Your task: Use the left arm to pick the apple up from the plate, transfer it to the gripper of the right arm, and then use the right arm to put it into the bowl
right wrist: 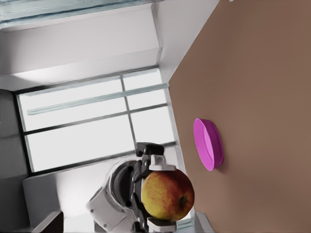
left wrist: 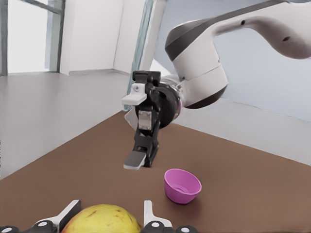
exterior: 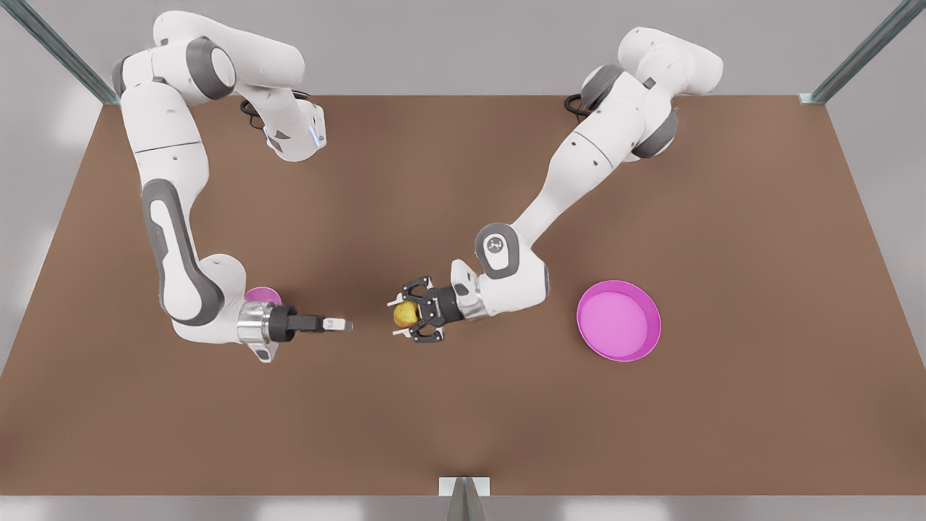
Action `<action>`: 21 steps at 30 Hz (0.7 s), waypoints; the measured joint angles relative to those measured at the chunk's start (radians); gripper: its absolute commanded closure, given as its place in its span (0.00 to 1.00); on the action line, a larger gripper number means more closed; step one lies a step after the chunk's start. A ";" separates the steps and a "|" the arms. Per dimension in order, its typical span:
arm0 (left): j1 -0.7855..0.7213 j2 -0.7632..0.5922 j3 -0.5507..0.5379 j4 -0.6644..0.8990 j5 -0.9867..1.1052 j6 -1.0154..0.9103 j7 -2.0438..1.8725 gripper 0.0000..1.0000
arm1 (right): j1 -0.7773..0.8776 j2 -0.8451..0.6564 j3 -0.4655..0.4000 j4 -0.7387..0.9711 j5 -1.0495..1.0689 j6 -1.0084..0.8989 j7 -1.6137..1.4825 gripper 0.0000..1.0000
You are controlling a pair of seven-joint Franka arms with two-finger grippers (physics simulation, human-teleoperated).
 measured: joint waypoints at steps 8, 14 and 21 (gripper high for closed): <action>-0.004 0.024 -0.015 0.032 -0.032 0.054 0.278 0.33 | 0.040 0.157 0.001 0.144 -0.116 -0.080 -0.160 0.00; -0.012 0.039 -0.015 0.053 -0.054 0.067 0.419 0.32 | 0.078 0.170 0.001 0.147 -0.118 -0.106 -0.247 0.00; -0.018 0.043 -0.015 0.063 -0.064 0.075 0.534 0.32 | 0.120 0.170 0.016 0.146 -0.046 -0.098 -0.325 0.00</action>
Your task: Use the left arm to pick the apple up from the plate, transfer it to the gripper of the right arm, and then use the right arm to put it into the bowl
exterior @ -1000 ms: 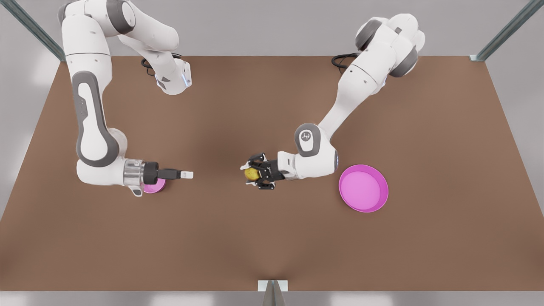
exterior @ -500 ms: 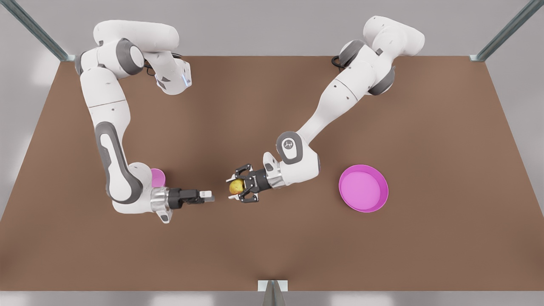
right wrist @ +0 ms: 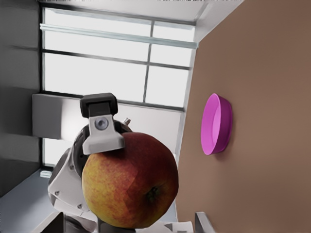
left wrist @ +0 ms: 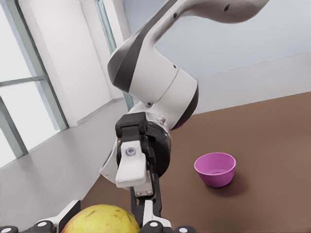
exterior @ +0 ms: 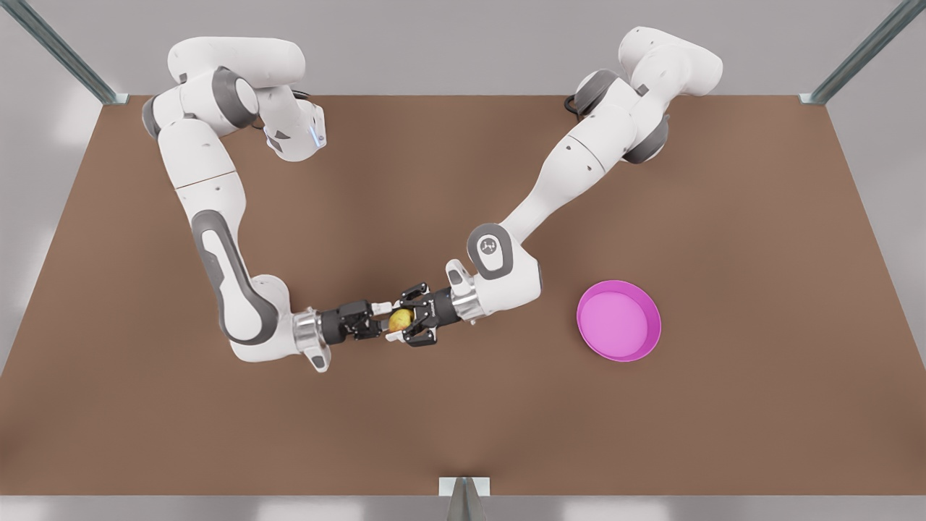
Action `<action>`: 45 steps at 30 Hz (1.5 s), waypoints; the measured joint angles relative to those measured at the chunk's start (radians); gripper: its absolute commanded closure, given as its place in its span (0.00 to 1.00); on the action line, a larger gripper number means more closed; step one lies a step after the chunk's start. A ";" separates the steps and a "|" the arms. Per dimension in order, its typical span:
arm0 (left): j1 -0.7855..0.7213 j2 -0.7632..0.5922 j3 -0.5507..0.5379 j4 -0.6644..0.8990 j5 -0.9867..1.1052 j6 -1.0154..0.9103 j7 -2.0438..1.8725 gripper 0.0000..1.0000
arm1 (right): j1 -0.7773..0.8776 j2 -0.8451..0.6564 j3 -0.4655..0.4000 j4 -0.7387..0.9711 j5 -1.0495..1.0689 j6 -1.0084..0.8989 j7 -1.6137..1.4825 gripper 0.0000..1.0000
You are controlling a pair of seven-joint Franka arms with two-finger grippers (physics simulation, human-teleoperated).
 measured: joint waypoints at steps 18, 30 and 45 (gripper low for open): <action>0.000 0.000 0.000 -0.001 -0.017 0.003 0.149 0.23 | 0.052 -0.001 0.001 0.001 0.101 0.091 -0.143 0.31; 0.015 -0.012 -0.047 -0.001 -0.022 0.003 0.178 0.00 | 0.045 -0.001 -0.008 -0.003 0.094 0.095 -0.193 0.31; 0.342 -0.566 0.276 -0.247 1.118 -0.676 -0.369 0.00 | -0.262 -0.017 -0.007 -0.018 -0.284 -0.028 -0.215 0.30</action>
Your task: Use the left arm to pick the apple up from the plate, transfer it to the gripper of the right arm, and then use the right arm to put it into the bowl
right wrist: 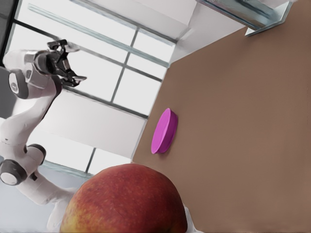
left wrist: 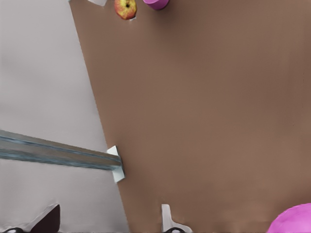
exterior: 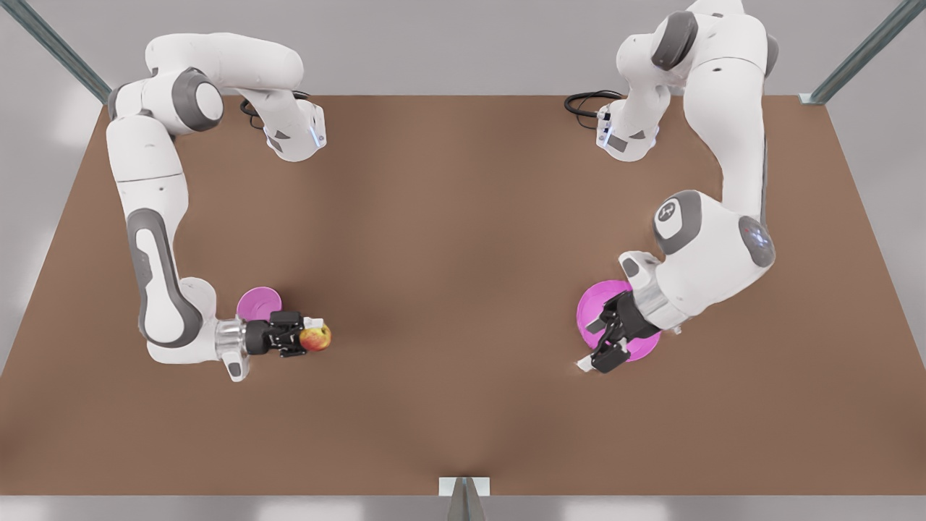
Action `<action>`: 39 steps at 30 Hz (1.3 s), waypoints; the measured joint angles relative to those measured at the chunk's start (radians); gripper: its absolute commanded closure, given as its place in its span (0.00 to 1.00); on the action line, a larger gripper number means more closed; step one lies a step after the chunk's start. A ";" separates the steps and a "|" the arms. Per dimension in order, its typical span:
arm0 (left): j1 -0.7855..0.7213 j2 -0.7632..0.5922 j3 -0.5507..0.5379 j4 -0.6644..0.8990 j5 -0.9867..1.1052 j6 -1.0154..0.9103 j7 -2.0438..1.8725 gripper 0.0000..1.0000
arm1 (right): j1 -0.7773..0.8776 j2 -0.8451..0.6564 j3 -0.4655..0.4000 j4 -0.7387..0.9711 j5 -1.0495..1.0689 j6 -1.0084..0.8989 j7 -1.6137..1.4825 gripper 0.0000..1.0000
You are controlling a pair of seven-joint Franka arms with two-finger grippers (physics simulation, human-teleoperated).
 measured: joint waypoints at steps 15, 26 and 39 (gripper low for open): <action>0.155 -0.265 0.081 -0.188 0.321 -0.439 -1.072 0.00 | -0.129 -0.092 0.031 0.028 -0.715 -0.050 -0.049 0.30; 0.158 -0.266 0.081 -0.188 0.327 -0.486 -1.438 0.00 | -0.141 -0.102 0.094 -0.009 -1.067 0.033 -0.136 0.27; 0.157 -0.265 0.083 -0.187 0.331 -0.502 -1.661 0.00 | -0.176 -0.123 0.137 -0.097 -1.166 0.122 -0.216 0.00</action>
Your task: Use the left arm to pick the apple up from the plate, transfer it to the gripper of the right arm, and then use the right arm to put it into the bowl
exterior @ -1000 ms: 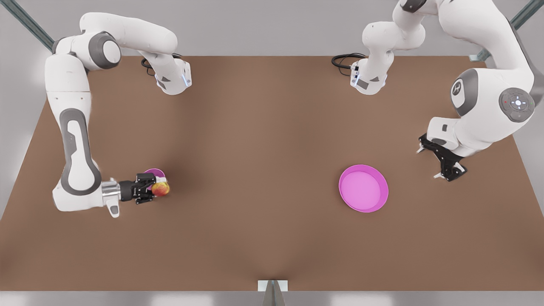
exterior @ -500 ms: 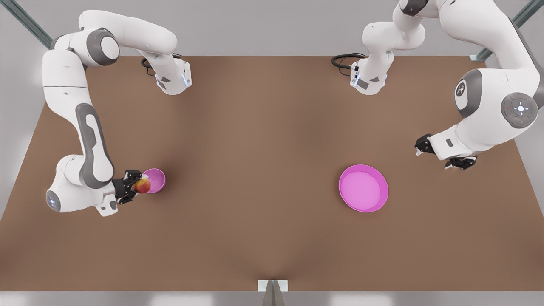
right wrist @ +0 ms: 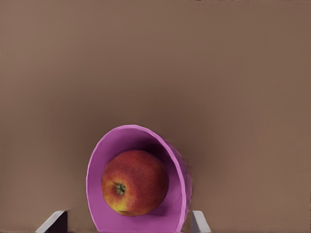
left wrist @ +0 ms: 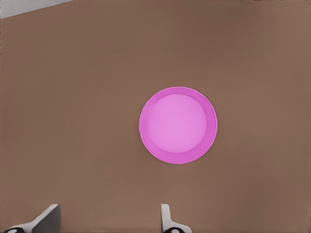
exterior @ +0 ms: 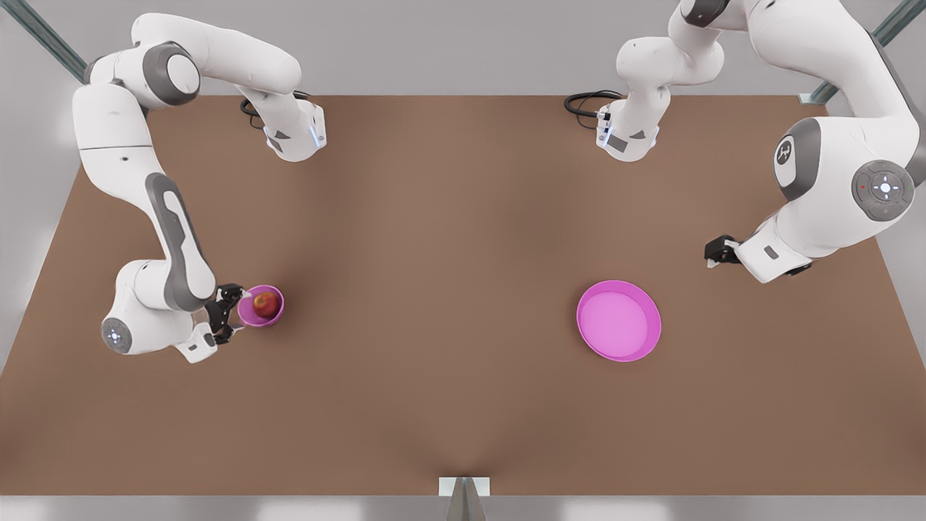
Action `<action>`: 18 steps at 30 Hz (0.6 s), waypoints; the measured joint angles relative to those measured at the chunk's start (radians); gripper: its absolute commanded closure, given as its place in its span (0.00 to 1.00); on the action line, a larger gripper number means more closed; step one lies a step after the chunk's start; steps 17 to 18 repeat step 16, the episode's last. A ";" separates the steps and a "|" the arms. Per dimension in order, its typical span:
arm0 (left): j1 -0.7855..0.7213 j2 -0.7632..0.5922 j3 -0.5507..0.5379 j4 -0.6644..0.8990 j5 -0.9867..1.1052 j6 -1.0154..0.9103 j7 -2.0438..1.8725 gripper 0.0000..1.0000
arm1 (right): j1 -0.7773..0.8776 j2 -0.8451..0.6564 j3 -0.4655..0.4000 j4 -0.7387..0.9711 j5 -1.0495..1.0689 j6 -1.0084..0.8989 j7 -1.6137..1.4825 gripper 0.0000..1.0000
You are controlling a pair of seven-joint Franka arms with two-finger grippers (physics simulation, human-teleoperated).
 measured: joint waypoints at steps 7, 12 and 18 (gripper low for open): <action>-0.001 0.000 -0.001 0.001 0.000 0.000 -0.067 0.00 | 0.139 -0.026 0.016 0.498 -0.079 0.010 0.036 0.00; 0.000 0.009 -0.001 0.007 0.002 0.005 -0.102 0.00 | 0.391 -0.424 -0.209 0.289 -0.108 -0.044 0.274 0.00; -0.002 0.064 -0.001 0.074 0.004 0.016 -0.123 0.00 | 0.444 -0.609 -0.404 0.060 -0.008 -0.080 0.481 0.00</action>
